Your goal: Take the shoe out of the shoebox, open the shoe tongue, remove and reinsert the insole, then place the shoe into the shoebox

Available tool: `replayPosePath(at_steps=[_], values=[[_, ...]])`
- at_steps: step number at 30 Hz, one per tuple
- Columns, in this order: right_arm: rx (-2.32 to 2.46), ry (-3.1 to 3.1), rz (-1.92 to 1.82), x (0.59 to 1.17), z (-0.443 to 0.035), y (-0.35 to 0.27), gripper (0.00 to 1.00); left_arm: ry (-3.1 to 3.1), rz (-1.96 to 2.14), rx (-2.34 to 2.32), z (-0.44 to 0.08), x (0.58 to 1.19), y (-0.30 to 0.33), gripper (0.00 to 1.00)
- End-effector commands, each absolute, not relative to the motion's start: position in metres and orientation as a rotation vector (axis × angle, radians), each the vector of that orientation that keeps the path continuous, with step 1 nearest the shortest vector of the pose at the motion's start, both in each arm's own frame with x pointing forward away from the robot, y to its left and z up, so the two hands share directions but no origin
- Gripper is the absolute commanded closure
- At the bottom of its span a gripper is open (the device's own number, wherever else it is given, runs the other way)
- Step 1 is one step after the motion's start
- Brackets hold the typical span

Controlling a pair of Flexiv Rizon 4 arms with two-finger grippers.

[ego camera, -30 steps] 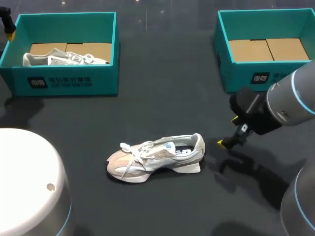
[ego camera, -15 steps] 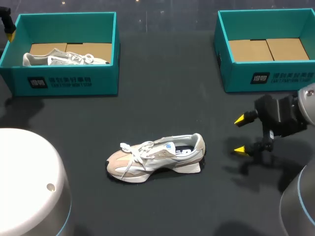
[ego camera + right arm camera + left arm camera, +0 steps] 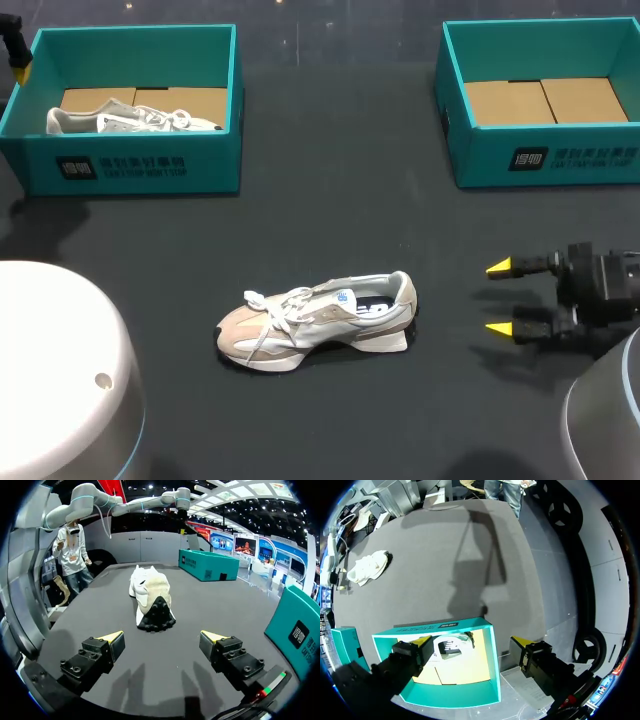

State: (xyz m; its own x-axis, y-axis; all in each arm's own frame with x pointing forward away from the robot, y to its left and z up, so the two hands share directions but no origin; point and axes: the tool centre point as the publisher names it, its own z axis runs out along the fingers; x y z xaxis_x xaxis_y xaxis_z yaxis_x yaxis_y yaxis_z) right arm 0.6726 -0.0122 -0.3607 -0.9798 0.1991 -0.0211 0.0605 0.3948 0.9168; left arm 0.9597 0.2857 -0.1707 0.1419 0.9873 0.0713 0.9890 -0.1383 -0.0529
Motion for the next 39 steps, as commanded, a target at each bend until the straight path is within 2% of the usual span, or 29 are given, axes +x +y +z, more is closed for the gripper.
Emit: replayPosePath(at_steps=[1,16,39], values=[[0.206,2.316,1.908,0.676,-0.365,-0.013,0.0,-2.001,-0.032,-2.308,-0.171,0.959,0.286,0.0],[0.252,2.437,1.773,0.681,-0.363,-0.003,0.0,-2.001,-0.032,-2.308,-0.171,0.959,0.286,0.0],[0.061,2.475,1.836,0.682,-0.38,0.034,0.0,-2.001,-0.032,-2.308,-0.171,0.959,0.286,0.0]])
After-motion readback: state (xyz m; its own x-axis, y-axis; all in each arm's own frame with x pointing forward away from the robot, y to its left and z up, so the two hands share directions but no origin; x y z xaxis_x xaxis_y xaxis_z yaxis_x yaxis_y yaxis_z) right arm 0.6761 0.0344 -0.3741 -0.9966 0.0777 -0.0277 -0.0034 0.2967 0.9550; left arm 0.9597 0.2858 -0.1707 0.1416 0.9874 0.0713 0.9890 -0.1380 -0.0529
